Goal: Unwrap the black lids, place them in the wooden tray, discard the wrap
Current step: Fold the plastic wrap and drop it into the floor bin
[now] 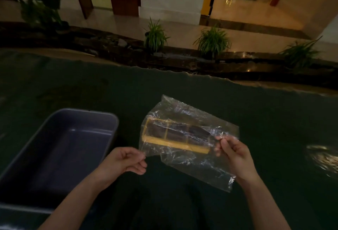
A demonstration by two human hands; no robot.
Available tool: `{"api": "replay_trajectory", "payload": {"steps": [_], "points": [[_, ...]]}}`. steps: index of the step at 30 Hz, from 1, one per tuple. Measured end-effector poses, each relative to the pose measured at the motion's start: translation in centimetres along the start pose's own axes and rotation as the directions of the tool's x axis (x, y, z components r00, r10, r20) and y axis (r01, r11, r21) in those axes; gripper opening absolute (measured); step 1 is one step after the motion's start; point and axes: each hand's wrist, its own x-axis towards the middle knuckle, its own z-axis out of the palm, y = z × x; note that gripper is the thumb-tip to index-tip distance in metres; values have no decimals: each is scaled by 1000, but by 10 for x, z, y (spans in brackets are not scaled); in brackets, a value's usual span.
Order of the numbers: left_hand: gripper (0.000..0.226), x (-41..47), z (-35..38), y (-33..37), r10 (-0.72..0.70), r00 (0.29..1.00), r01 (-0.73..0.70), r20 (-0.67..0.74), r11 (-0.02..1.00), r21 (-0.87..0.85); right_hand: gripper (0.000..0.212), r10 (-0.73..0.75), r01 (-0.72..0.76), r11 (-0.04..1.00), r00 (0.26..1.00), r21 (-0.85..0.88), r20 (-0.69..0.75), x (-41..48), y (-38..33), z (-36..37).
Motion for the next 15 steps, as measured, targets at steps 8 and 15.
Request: {"api": "replay_trajectory", "payload": {"steps": [8, 15], "points": [[50, 8, -33, -11, -65, 966, 134, 249, 953, -272, 23, 85, -86, 994, 996, 61, 19, 4, -4, -3], [42, 39, 6, 38, 90, 996, -91, -13, 992, -82, 23, 127, -127, 992, 980, -13, 152, 12, -4, -3]]}}
